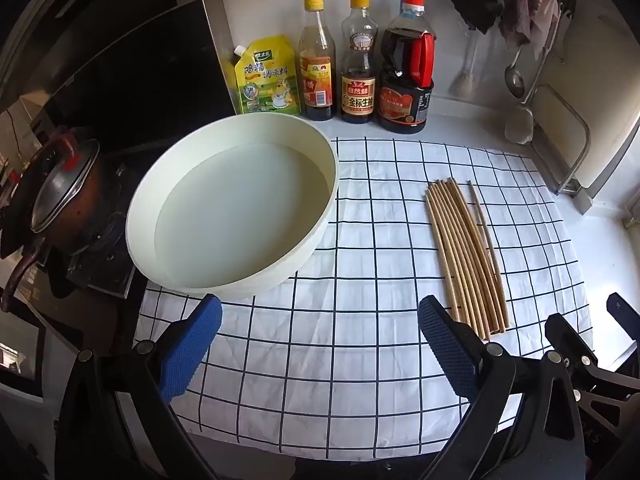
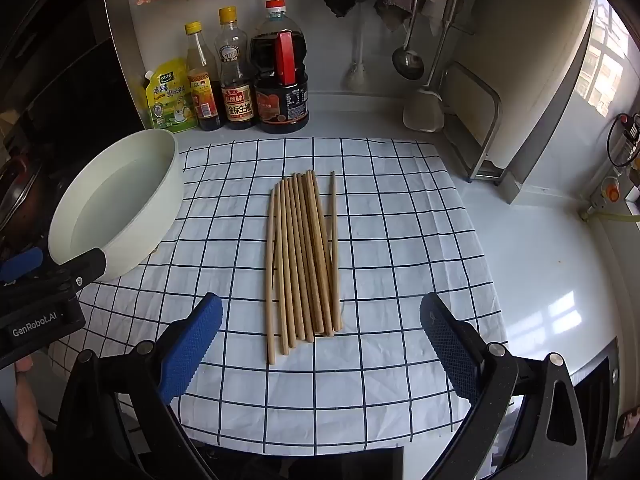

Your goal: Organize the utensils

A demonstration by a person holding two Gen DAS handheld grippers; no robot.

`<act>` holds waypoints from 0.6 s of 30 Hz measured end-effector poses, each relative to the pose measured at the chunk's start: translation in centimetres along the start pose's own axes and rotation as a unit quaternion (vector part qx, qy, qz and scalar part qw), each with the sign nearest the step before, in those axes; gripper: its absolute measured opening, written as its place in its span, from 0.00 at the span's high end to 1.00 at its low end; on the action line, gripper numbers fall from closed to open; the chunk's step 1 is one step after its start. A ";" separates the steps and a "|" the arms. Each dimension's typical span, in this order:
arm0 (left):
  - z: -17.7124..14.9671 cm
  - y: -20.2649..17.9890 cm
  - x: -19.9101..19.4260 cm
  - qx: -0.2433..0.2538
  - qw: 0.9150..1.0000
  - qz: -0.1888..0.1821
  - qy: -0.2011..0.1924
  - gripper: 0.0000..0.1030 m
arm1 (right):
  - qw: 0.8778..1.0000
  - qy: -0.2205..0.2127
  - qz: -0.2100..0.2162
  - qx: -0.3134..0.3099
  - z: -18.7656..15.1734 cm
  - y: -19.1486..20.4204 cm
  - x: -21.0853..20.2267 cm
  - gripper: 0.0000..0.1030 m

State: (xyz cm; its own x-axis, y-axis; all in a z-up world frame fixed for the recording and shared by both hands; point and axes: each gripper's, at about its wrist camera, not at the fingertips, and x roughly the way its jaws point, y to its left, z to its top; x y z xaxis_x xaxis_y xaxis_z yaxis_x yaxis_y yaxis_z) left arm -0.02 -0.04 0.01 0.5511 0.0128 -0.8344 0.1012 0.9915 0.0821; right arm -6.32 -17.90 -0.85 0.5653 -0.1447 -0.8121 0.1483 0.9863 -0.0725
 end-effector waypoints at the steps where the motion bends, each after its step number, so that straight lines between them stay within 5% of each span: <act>1: 0.0 0.0 0.0 0.000 1.000 0.000 0.000 0.06 | 1.000 0.000 0.000 0.000 0.0 0.0 0.0 0.08; 18: -0.2 0.3 -0.4 -0.004 1.000 -0.013 0.003 0.06 | 1.000 -0.003 0.005 0.006 0.1 -0.2 -0.5 0.08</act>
State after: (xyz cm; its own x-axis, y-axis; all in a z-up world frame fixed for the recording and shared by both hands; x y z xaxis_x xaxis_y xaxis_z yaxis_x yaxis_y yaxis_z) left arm -0.33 0.31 0.23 0.5438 -0.0122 -0.8391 0.1092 0.9924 0.0563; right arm -6.54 -18.07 -0.36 0.5712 -0.1362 -0.8095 0.1521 0.9866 -0.0587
